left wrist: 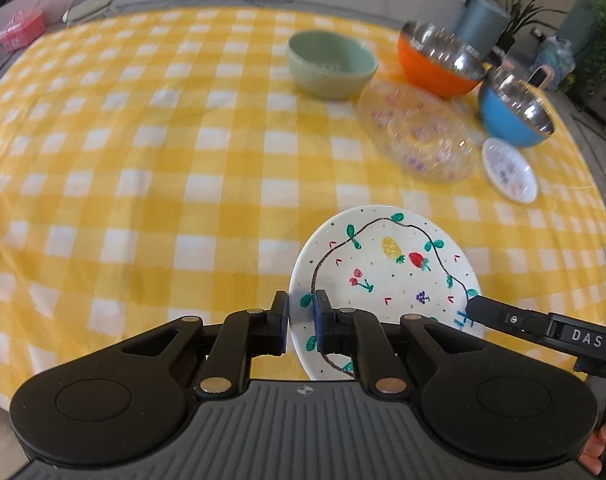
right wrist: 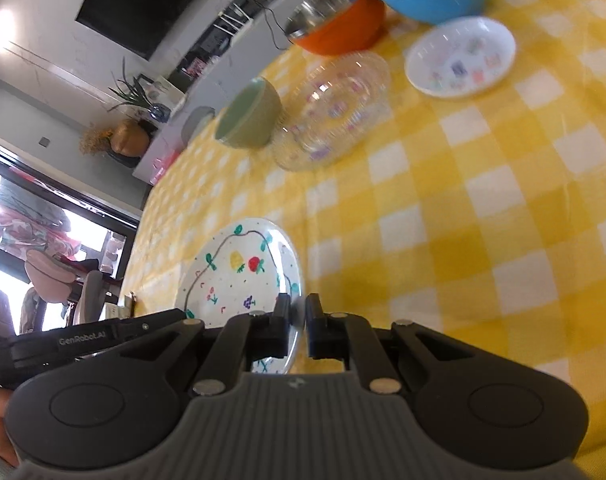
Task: Organize plates and bowls
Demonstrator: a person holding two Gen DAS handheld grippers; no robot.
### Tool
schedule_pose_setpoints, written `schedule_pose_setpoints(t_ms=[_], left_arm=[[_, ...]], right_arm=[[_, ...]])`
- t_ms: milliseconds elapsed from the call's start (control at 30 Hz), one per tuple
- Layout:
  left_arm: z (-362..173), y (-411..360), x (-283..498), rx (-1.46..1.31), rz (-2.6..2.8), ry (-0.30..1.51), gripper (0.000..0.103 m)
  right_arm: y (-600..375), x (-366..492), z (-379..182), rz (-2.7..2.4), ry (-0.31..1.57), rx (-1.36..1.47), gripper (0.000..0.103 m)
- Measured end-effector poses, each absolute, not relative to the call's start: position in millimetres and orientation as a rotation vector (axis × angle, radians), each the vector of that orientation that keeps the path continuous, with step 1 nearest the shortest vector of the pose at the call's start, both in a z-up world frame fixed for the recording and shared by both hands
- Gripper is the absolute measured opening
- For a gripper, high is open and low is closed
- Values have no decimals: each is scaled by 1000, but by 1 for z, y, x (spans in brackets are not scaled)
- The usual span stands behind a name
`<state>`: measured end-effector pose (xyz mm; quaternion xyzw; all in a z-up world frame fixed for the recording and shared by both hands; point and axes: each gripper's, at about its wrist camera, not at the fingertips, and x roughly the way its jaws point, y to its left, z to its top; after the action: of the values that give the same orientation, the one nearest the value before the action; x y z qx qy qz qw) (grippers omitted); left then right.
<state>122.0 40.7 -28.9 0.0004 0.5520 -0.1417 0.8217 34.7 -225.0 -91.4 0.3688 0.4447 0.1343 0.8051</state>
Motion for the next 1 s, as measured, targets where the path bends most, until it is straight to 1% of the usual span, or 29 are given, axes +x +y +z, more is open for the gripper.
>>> schedule_pose_setpoints(t_ms=[333,600,700,833,1000], left_arm=[[-49,30,125,67,-246,1226,13],[-48,30,123,79,-248,1214,13],[-48,30,123,85,-250,1214,14],[-46,31,126,86,-242,1232,17],[-23,32,129,101,-241,1191,20]], right_arm=[[-220,39,-101,301,988,762,6],[-211,45,-105,305,1005,743,7],[-205,45,-102,305,996,693,10],[-202,43,-96,317,985,642,25],[-210,40,-76,297,907,575,35]])
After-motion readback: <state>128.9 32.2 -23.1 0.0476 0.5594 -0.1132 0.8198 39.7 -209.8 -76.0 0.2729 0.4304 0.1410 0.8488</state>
